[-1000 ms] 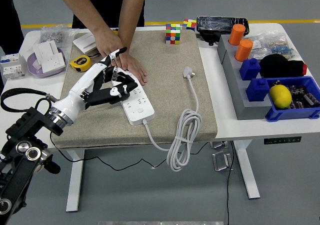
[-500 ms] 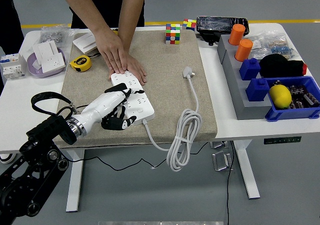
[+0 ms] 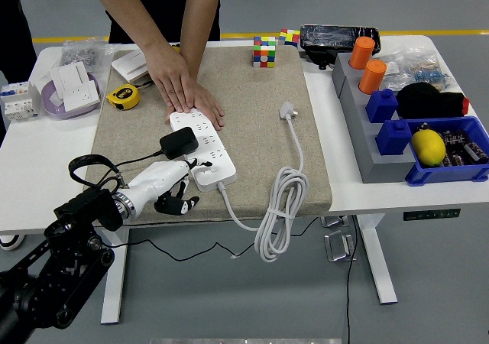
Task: Pick up the plug,place it near the board,insert it into the board,press the button
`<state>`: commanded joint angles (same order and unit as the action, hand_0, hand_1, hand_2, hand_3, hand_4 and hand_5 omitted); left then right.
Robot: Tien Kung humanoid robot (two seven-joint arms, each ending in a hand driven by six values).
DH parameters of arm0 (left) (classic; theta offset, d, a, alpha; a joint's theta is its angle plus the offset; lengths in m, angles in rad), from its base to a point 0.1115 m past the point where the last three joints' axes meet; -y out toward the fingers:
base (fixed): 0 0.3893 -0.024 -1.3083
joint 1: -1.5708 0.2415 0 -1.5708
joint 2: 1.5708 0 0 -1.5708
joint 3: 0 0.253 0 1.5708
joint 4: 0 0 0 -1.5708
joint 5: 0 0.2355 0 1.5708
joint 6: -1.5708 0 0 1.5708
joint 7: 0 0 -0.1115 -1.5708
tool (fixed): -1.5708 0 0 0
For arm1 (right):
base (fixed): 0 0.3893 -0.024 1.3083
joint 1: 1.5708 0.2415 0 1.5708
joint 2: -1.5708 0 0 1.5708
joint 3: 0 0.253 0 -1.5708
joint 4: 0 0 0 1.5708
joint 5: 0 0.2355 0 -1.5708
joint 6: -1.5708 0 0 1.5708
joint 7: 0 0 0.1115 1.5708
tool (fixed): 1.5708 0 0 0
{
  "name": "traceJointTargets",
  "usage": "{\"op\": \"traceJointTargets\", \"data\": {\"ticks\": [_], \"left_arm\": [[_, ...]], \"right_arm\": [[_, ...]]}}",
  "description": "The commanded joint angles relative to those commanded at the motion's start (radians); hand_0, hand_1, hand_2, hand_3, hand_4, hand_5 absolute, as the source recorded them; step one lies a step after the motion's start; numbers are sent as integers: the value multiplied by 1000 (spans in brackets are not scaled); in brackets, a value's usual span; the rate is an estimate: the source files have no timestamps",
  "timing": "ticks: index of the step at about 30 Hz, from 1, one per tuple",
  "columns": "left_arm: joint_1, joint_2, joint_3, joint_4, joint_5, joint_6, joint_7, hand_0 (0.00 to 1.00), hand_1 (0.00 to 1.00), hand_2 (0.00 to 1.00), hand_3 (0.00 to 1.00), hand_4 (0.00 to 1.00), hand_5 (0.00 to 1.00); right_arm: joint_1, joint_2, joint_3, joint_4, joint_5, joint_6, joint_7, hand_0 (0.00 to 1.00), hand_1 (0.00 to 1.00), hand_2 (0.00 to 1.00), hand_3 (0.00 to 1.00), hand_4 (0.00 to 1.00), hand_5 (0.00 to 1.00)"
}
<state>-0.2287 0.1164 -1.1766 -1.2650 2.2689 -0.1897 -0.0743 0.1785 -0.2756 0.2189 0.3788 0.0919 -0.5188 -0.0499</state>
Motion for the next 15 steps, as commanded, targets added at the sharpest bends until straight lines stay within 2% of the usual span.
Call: {"op": "traceJointTargets", "data": {"ticks": [15], "left_arm": [[-8, -11, 6, 31, 0, 8, -4, 150, 24, 130, 902, 671, 2]], "right_arm": [[-1, 0, -3, 0, 0, 0, 0, 811, 760, 730, 749, 998, 998]]}}
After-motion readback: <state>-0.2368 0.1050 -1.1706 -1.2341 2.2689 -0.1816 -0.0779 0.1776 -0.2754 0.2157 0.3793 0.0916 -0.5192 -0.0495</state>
